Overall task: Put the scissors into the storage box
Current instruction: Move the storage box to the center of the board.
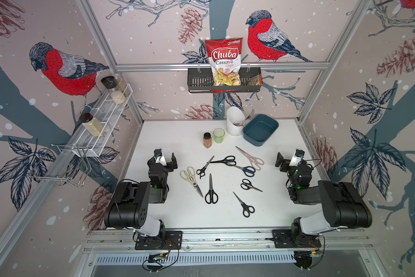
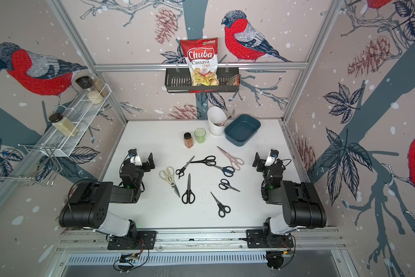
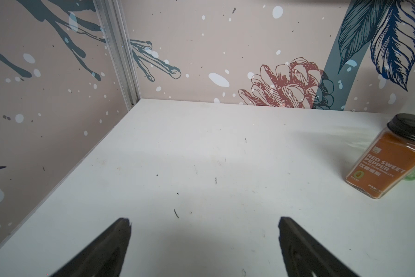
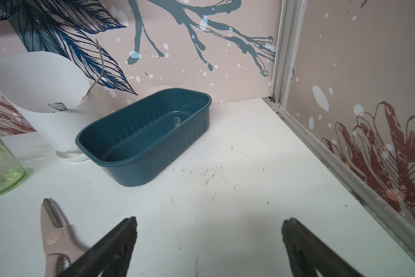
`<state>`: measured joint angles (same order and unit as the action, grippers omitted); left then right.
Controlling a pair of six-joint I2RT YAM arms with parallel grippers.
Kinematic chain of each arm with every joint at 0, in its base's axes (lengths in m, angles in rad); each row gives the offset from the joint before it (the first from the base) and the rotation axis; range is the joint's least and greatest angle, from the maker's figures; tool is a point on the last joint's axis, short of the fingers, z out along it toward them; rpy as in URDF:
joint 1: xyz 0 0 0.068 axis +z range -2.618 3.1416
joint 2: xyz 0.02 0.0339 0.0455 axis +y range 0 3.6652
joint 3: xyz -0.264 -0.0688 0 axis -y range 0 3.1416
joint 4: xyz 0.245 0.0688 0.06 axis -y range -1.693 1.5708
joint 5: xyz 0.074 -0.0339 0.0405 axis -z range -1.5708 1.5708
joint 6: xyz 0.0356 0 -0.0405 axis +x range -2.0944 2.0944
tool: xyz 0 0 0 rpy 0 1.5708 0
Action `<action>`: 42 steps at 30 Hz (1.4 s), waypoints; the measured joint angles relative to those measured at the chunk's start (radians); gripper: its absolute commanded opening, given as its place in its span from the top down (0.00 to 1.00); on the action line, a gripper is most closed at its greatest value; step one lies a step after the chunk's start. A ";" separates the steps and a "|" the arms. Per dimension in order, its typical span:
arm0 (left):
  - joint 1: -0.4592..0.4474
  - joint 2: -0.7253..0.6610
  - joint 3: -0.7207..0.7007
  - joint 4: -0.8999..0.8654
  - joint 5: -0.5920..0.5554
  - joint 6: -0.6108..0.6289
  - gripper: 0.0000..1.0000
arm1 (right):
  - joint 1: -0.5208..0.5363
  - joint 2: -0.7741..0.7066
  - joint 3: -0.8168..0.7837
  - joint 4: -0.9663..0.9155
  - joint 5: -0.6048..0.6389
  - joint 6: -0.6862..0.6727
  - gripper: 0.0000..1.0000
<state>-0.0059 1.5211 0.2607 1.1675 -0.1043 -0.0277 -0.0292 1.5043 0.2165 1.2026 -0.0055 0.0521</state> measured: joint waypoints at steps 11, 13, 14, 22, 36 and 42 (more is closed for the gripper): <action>-0.020 -0.101 0.323 -0.418 -0.039 -0.020 0.02 | 0.060 -0.156 0.093 -0.156 0.103 0.008 0.03; -0.039 -0.125 0.364 -0.517 -0.061 -0.029 0.02 | 0.087 -0.161 0.185 -0.259 0.138 0.008 0.04; -0.053 -0.138 0.375 -0.565 -0.074 -0.039 0.02 | 0.097 -0.156 0.235 -0.316 0.156 0.021 0.05; -0.214 -0.190 0.428 -0.796 -0.161 -0.161 0.03 | 0.119 0.164 0.925 -0.958 0.232 0.215 0.09; -0.296 -0.226 0.340 -0.929 -0.157 -0.457 0.03 | 0.080 0.628 1.494 -1.607 0.089 0.476 0.21; -0.298 -0.265 0.310 -0.932 -0.158 -0.491 0.03 | 0.114 0.649 1.518 -1.652 0.083 0.504 0.34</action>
<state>-0.3042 1.2564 0.5709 0.2352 -0.2623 -0.5186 0.0853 2.1532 1.7348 -0.4492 0.0776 0.5556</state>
